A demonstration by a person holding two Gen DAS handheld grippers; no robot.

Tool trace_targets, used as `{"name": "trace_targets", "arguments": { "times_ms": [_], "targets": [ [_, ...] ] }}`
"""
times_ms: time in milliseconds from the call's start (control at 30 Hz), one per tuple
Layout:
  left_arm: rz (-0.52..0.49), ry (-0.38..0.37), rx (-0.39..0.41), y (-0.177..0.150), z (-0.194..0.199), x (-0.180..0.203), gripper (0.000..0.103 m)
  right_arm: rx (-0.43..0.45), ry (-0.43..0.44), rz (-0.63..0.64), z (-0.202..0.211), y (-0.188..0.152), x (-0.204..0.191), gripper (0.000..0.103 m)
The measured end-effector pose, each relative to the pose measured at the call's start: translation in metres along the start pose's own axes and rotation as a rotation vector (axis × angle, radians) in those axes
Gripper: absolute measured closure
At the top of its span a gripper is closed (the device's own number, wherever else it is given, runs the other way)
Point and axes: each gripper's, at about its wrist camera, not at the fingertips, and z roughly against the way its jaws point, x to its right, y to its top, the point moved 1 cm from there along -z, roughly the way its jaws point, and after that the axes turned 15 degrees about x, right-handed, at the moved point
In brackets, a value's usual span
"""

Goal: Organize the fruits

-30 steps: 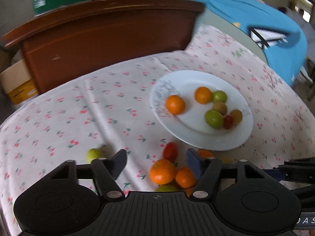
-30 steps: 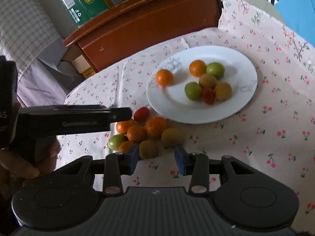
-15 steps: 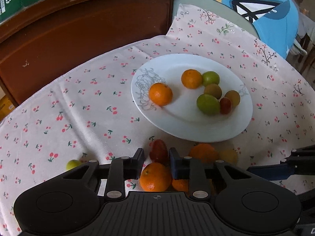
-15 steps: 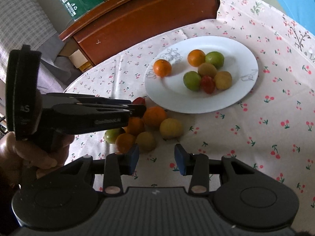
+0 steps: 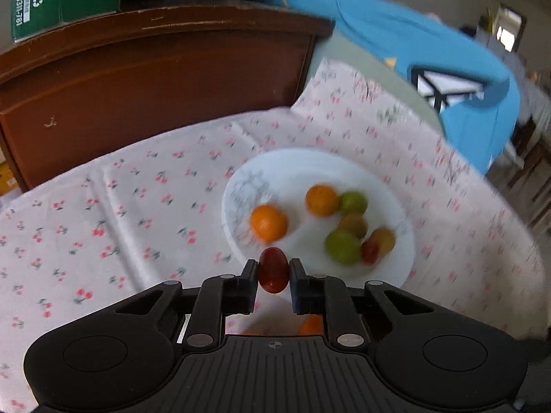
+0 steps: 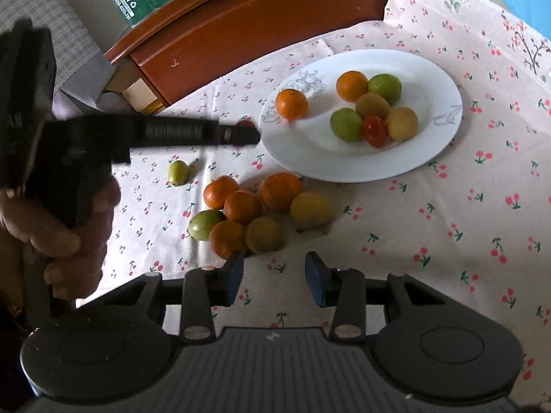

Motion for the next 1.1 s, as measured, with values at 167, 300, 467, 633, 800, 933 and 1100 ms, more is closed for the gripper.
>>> {"name": "trace_targets", "arguments": {
  "times_ms": [167,300,467,633,800,933,1100],
  "targets": [
    [-0.039,0.031,0.007,-0.004,-0.014,0.015,0.083,0.0,0.004,0.022,-0.002,-0.002,-0.005,0.062],
    [-0.021,0.021,0.048,0.003,-0.003,0.015,0.071,-0.002,0.006,0.039,-0.003,-0.003,-0.009,0.058],
    [0.032,0.087,0.092,0.014,0.026,0.003,0.04,-0.006,0.014,0.082,-0.002,-0.007,-0.019,0.056],
    [0.086,0.2,0.056,0.006,0.055,-0.029,0.038,-0.012,0.029,0.186,0.002,-0.019,-0.035,0.056],
    [0.106,0.314,0.0,-0.006,0.077,-0.055,0.036,-0.011,0.043,0.306,0.01,-0.037,-0.052,0.056],
    [0.11,0.376,-0.05,-0.018,0.089,-0.065,0.035,0.0,0.051,0.332,0.021,-0.05,-0.056,0.055],
    [0.114,0.414,-0.111,-0.035,0.105,-0.069,0.034,0.001,0.065,0.395,0.029,-0.06,-0.065,0.048]
  ]
}}
